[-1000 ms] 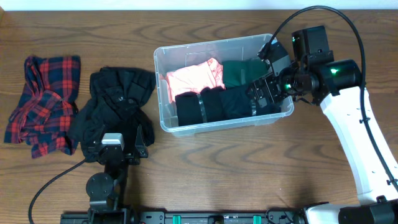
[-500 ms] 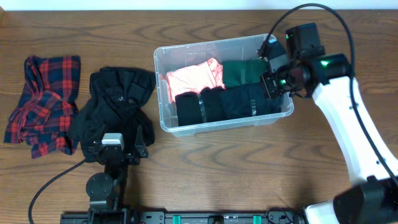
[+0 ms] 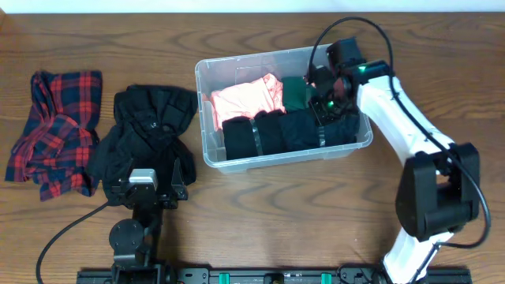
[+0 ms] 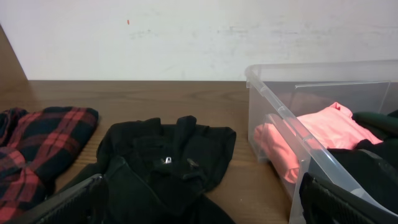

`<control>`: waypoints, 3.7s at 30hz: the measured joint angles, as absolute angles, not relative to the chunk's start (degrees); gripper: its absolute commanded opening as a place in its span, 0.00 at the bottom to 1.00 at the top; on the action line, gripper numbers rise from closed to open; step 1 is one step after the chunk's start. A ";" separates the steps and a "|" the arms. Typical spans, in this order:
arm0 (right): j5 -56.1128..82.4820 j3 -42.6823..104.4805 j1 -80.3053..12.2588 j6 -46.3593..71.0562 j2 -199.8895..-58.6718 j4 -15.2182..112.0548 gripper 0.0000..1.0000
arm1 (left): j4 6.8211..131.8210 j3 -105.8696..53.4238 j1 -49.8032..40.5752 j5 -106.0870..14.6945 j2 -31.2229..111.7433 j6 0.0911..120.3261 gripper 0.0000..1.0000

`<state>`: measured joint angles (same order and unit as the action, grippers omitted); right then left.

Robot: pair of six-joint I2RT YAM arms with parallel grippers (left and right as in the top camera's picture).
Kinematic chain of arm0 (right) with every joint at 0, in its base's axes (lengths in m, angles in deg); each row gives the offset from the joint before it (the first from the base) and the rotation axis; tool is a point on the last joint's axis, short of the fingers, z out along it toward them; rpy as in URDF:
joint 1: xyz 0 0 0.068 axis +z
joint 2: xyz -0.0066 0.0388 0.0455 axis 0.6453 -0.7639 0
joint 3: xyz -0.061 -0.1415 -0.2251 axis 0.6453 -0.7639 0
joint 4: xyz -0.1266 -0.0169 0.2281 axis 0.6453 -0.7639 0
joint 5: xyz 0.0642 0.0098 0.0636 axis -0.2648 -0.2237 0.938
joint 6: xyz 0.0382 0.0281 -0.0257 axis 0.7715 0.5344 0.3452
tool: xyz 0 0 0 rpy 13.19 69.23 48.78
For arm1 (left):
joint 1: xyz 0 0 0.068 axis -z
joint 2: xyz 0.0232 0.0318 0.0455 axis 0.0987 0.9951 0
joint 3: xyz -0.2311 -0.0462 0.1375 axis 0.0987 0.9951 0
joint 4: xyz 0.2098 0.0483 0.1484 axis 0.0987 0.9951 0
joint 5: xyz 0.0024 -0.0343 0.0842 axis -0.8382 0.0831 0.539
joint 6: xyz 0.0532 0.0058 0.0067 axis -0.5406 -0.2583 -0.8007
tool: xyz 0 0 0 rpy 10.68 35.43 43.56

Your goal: Pack container

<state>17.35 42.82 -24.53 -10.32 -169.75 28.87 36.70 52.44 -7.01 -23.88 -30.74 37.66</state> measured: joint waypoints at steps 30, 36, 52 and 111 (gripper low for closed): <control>8.74 53.84 -22.23 -5.07 -162.21 17.09 0.47 | 36.70 52.44 -7.01 -23.88 -30.74 37.66 0.98; 8.32 54.43 -22.23 -4.48 -158.23 5.72 0.35 | 36.70 52.44 -7.03 -23.88 -30.74 37.66 0.98; 6.62 45.18 -22.23 -3.48 -159.13 7.62 0.32 | 36.72 52.44 -7.01 -23.86 -30.74 37.66 0.98; 5.17 61.18 -55.13 8.13 -159.61 21.98 0.99 | 36.72 52.44 -7.01 -23.88 -30.74 37.66 0.98</control>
